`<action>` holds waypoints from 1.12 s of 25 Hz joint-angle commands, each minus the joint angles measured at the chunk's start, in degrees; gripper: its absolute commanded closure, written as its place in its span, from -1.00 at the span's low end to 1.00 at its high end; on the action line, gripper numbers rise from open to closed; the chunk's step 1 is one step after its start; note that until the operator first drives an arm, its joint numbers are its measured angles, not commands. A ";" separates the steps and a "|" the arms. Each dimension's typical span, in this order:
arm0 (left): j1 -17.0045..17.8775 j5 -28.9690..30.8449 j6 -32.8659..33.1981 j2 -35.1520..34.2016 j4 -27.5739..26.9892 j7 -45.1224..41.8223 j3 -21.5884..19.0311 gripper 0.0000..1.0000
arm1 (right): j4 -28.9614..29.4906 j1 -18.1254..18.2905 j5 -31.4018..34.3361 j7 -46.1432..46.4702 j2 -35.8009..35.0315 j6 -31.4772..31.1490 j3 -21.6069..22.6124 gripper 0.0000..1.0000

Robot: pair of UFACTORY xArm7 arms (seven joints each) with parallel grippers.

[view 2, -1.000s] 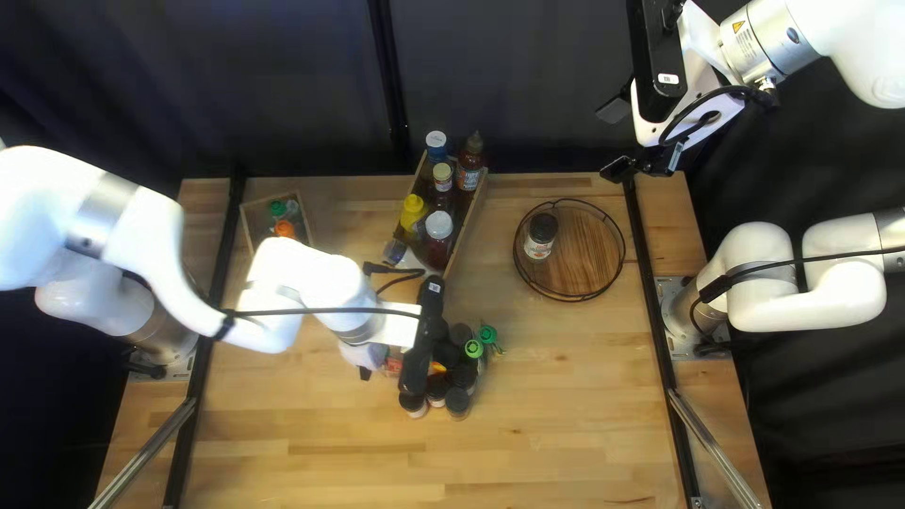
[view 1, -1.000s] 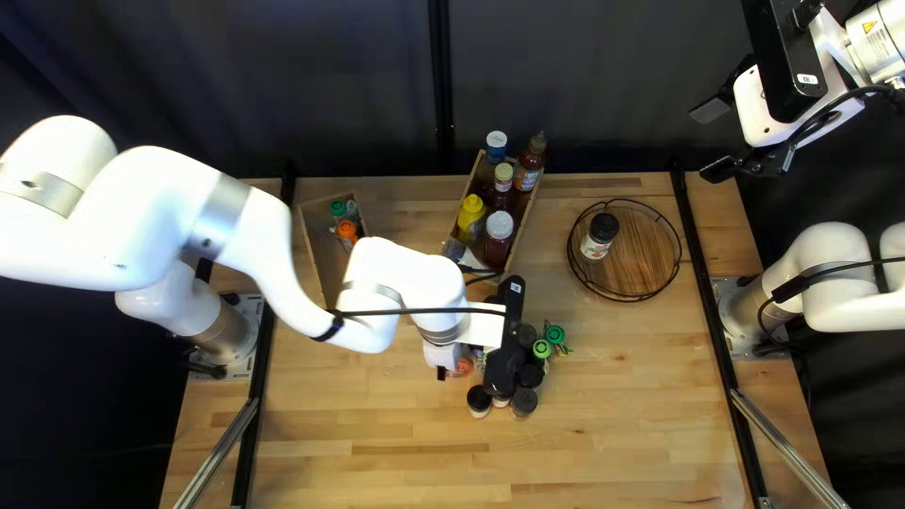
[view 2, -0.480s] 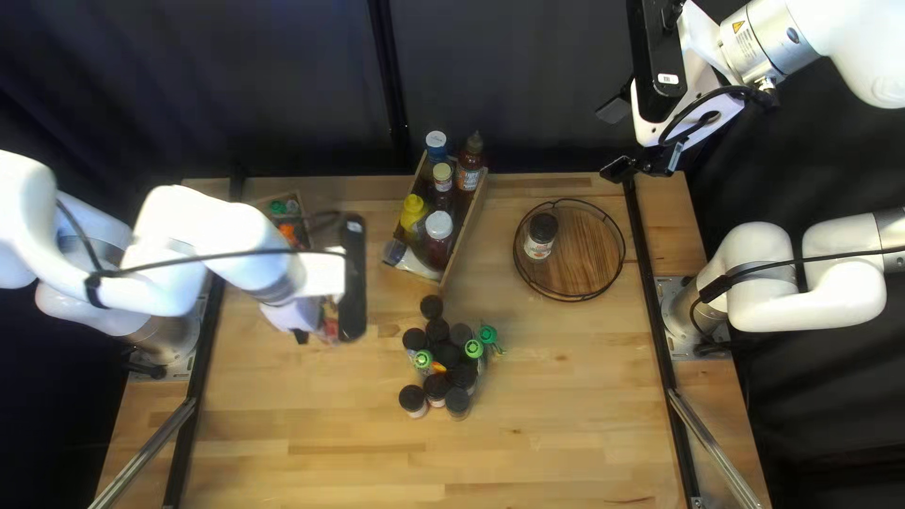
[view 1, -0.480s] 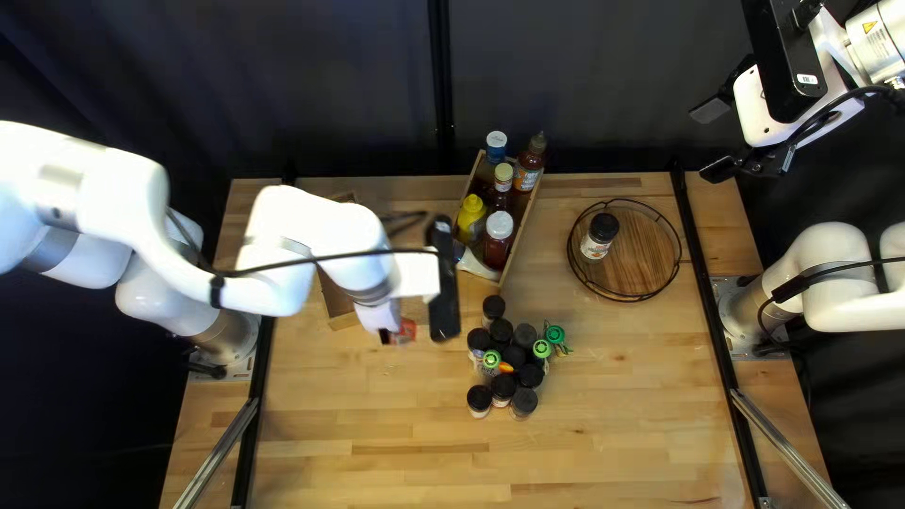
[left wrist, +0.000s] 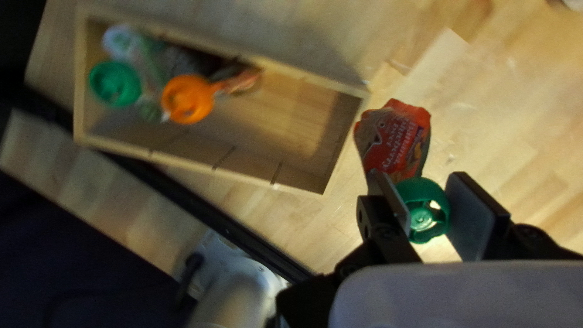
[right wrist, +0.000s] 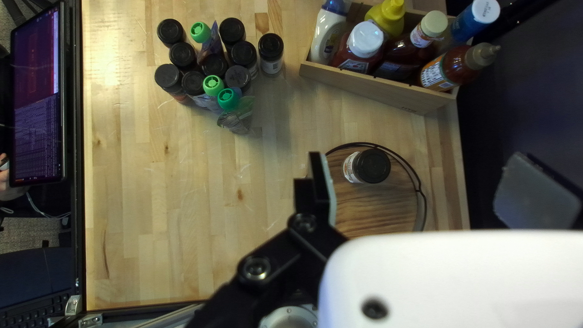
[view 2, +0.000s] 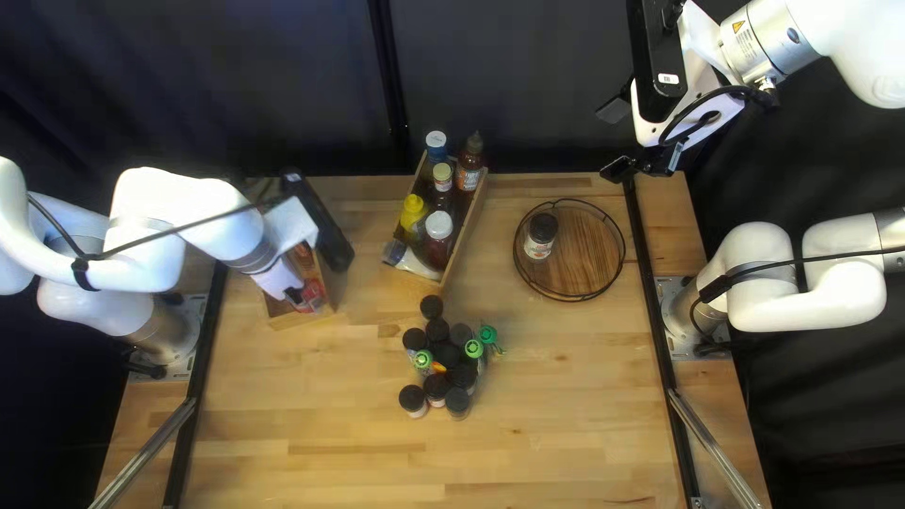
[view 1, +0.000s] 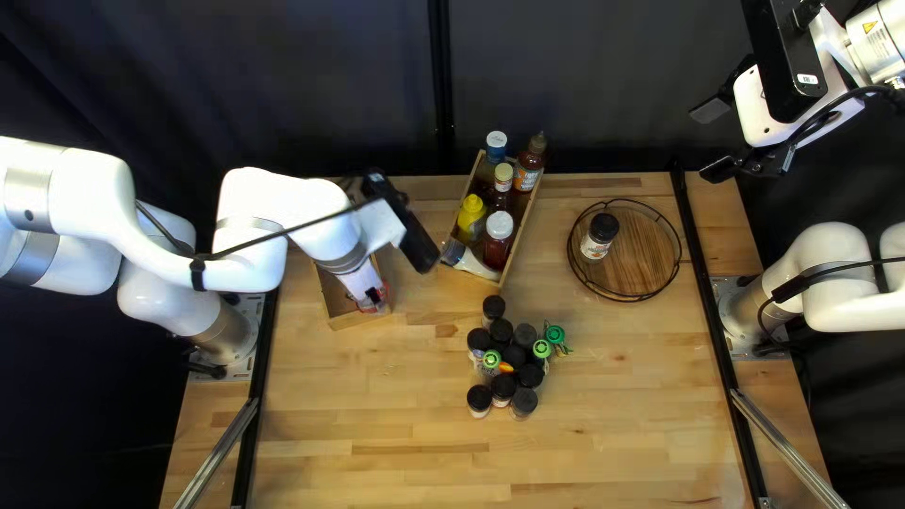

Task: Separate condiments, baby food and spices and place it in 3 different racks/containers

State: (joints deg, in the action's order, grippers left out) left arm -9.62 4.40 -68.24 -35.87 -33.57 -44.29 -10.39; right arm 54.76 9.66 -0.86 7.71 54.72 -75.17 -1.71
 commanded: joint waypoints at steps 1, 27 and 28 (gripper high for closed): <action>-3.40 0.79 -0.17 -3.16 3.55 -9.88 -2.25 1.00 | 0.00 0.00 0.00 0.00 0.00 0.00 0.00 -1.00; -20.58 8.45 6.05 -1.36 12.87 -30.03 0.38 1.00 | 0.00 0.00 0.00 0.00 0.00 0.00 0.00 -1.00; -20.91 8.76 6.44 -0.82 12.77 -30.13 0.42 1.00 | 0.00 0.00 0.00 0.00 0.00 0.00 0.00 -1.00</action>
State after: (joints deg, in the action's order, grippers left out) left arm -29.05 11.84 -63.51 -38.53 -20.58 -74.45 -10.66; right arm 54.76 9.66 -0.86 7.71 54.72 -75.17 -1.71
